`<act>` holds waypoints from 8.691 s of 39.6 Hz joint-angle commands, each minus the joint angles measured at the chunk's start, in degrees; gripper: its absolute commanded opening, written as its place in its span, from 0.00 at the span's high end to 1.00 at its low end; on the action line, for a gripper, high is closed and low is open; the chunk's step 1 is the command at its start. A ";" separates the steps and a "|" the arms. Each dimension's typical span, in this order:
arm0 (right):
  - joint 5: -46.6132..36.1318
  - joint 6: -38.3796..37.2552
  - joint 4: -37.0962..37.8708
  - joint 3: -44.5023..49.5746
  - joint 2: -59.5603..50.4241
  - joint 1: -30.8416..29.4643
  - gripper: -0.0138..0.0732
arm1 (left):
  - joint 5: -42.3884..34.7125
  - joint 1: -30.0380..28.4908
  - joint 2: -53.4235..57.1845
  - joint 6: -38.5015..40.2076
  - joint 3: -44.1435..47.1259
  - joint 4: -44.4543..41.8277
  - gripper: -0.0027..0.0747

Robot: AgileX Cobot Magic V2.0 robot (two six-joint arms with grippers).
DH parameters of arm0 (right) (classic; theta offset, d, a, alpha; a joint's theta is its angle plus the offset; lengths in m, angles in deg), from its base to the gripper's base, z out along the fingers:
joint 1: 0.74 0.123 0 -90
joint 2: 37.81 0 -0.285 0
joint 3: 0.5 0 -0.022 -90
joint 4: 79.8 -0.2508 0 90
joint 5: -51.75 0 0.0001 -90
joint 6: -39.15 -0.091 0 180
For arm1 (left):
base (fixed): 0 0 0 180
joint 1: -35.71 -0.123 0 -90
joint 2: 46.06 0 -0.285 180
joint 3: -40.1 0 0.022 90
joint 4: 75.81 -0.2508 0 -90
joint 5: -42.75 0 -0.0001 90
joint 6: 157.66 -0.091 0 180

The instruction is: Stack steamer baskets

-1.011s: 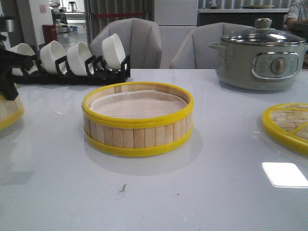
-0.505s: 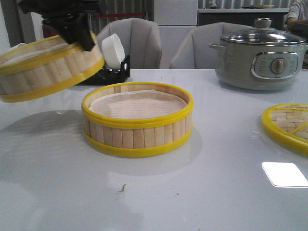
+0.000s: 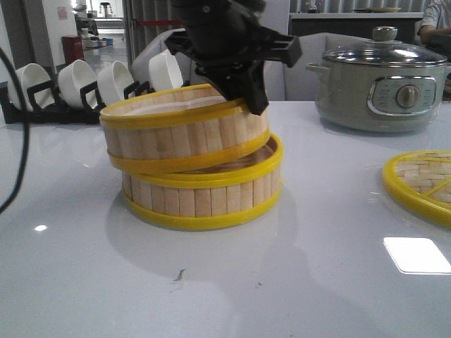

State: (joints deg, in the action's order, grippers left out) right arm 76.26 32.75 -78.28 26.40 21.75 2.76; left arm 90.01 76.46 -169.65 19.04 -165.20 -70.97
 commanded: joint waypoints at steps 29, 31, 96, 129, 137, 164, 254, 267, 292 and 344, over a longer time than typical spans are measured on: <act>-2.53 0.01 -0.18 -2.39 -0.44 -0.08 0.40 | 3.31 2.22 0.47 0.35 -6.32 2.24 0.85; -2.53 0.01 -0.18 -2.39 -0.44 -0.08 0.40 | 3.91 2.22 0.47 0.35 -6.32 2.24 0.85; -2.48 0.01 -0.18 -2.39 -0.44 -0.08 0.40 | 5.04 2.22 1.22 1.88 -6.86 0.09 0.47; -1.71 0.01 -0.18 -2.39 -0.44 -0.08 0.40 | 14.31 -8.78 9.06 2.87 -26.78 -2.44 0.86; -1.77 0.01 -0.18 -2.39 -0.44 -0.08 0.40 | 14.50 -19.47 18.93 3.30 -23.16 -1.84 0.86; -2.19 0.01 -0.20 -2.39 -0.44 -0.08 0.40 | -2.40 -36.03 64.03 4.90 27.70 -1.92 0.86; 4.25 0.01 -2.87 -2.32 -0.44 -0.08 0.48 | -19.49 -36.03 87.13 4.90 71.16 -2.32 0.86; 9.05 0.01 -3.55 -2.32 -0.21 -0.08 0.78 | -19.49 -36.03 87.13 4.90 71.16 -2.32 0.86; 10.39 0.65 -0.82 -9.44 22.67 -8.22 0.50 | -19.49 -36.03 87.13 4.90 71.16 -2.32 0.86; 14.15 0.43 -0.82 -27.14 52.06 -11.65 0.50 | -19.49 -36.03 87.13 4.90 71.16 -2.32 0.86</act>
State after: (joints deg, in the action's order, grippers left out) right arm 92.88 32.91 -79.80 1.24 76.45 -8.49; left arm 75.33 40.37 -82.47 23.57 -92.35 -73.45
